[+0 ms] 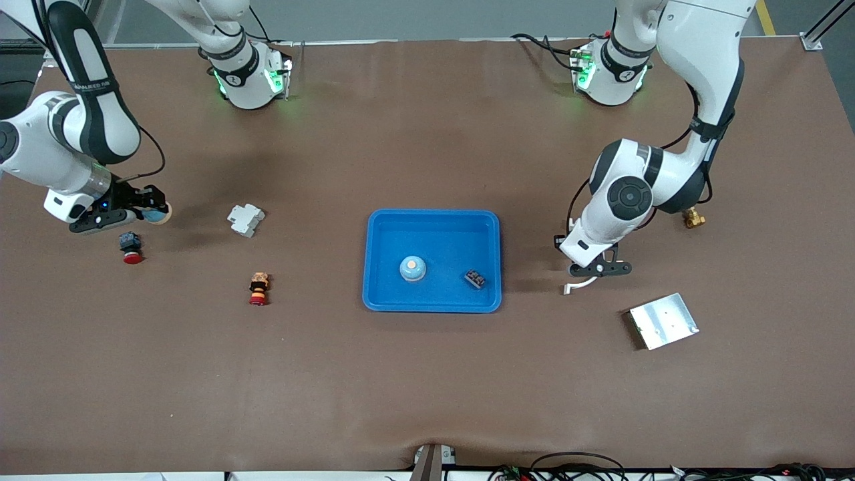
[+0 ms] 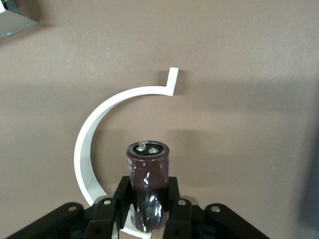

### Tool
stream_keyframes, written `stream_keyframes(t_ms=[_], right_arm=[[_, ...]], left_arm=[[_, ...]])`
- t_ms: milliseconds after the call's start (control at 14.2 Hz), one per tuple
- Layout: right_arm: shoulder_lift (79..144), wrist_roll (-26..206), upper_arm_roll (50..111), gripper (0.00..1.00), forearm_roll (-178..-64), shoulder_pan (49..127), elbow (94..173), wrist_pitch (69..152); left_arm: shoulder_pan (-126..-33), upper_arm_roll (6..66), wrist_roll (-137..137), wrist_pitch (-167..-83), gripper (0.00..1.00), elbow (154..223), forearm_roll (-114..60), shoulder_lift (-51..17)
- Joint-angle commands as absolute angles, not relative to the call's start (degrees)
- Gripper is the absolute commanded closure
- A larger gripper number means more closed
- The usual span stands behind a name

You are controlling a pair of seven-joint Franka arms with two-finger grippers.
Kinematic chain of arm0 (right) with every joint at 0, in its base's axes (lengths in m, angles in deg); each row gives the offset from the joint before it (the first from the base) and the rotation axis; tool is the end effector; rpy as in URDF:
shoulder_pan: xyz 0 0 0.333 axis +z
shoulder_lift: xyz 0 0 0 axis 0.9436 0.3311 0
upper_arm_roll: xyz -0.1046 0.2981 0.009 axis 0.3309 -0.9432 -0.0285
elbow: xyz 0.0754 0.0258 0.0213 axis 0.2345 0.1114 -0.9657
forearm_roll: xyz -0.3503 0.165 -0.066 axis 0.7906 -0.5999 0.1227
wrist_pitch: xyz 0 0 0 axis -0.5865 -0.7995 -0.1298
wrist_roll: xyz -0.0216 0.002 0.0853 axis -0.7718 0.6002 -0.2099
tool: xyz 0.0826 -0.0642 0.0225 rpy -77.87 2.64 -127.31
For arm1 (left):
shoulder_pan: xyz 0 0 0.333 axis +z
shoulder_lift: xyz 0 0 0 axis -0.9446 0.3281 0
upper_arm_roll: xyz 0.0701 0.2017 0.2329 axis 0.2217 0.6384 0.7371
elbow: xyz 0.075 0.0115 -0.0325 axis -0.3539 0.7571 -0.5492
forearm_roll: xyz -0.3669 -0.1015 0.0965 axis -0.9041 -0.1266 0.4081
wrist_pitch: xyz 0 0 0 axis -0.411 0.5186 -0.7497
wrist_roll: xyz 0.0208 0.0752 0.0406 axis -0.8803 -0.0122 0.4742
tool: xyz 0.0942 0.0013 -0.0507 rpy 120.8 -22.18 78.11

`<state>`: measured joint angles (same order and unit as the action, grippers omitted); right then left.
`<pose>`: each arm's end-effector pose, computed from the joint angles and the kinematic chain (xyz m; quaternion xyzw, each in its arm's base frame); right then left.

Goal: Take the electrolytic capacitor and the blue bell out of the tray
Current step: 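Lower the capacitor inside the white arc while the right gripper lowers the bell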

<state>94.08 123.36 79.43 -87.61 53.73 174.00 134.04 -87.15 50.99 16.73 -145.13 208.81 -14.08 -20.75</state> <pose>0.4440 -0.1736 0.2555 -0.9908 -0.1239 0.0383 0.0386 0.5430 -0.1934 0.2329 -0.9992 -0.0028 0.0295 0.0249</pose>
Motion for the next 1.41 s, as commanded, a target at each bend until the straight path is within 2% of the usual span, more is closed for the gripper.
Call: stream_keyframes(t_ms=[0, 281, 913, 1124, 1265, 1335], right_arm=[[93.6, 126.4, 78.6, 1.0, -88.8, 51.6, 175.9, 135.9], [92.9, 132.3, 78.7, 1.0, -88.7, 49.7, 182.9, 148.4], [92.1, 133.4, 78.9, 1.0, -88.6, 48.2, 186.5, 150.9], [92.4, 134.1, 78.9, 1.0, -88.6, 47.2, 186.5, 151.4], [92.8, 134.1, 78.9, 1.0, -88.6, 47.2, 186.6, 152.5], [93.0, 134.1, 78.9, 1.0, -88.6, 47.2, 186.6, 152.9]], left_arm=[[-86.3, 50.5, 15.2, -150.0, 1.0, 211.4, -12.7, -20.5], [-86.2, 50.5, 13.5, -153.4, 0.97, 212.1, -12.7, -18.5], [-85.7, 50.5, 13.5, -155.9, 0.91, 212.2, -12.7, -16.1], [-85.7, 50.5, 13.5, -156.1, 0.77, 212.2, -12.7, -15.7], [-85.8, 50.5, 13.6, -156.5, 0.57, 212.1, -12.7, -15.3], [-85.8, 50.5, 14.0, -156.8, 0.51, 212.1, -12.7, -15.2]])
